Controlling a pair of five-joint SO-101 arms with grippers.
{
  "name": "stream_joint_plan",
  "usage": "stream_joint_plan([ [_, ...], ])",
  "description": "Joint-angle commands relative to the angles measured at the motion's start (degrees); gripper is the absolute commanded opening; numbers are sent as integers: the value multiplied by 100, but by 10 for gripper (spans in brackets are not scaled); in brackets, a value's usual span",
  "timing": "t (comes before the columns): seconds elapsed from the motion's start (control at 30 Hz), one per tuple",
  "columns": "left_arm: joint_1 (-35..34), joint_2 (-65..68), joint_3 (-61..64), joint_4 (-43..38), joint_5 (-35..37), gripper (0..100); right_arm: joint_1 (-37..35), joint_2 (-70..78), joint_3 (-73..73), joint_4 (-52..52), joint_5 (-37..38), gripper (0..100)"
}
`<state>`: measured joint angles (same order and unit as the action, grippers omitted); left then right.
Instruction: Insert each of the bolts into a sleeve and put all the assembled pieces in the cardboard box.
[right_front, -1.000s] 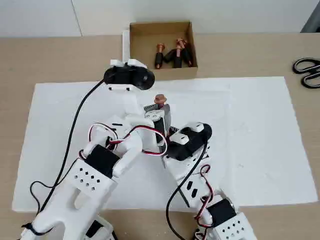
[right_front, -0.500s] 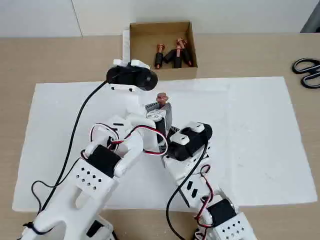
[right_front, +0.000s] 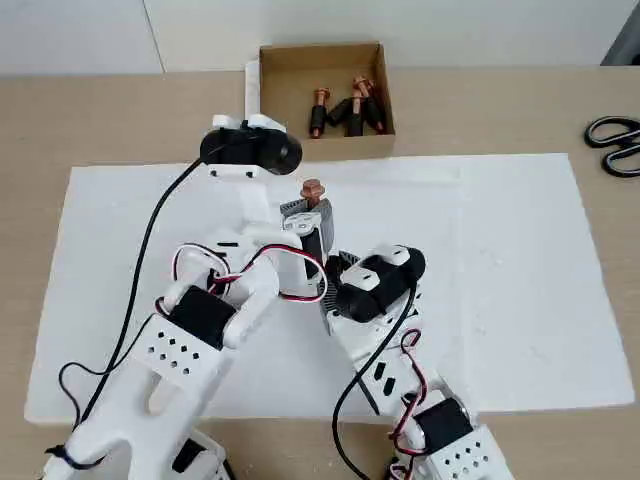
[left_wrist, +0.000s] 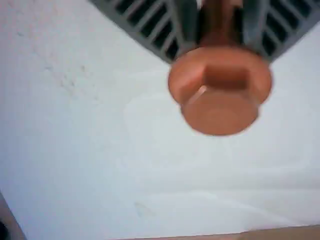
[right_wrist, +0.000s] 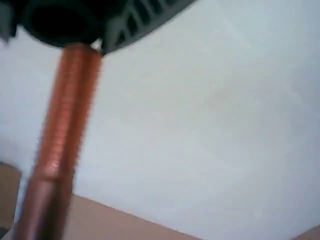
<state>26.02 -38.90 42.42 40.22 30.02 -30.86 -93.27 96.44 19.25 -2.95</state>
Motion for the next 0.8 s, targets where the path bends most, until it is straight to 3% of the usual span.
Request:
stream_joint_plan([
  [0.0, -18, -141, -84, -158, -44, 6, -22, -119, 44, -4, -35, 3],
  [0.33, 352, -141, -84, -387, -53, 6, -22, -119, 44, -4, -35, 3],
  [0.77, 193, -141, 180, -352, -53, 6, -22, -119, 44, 4, -35, 3],
])
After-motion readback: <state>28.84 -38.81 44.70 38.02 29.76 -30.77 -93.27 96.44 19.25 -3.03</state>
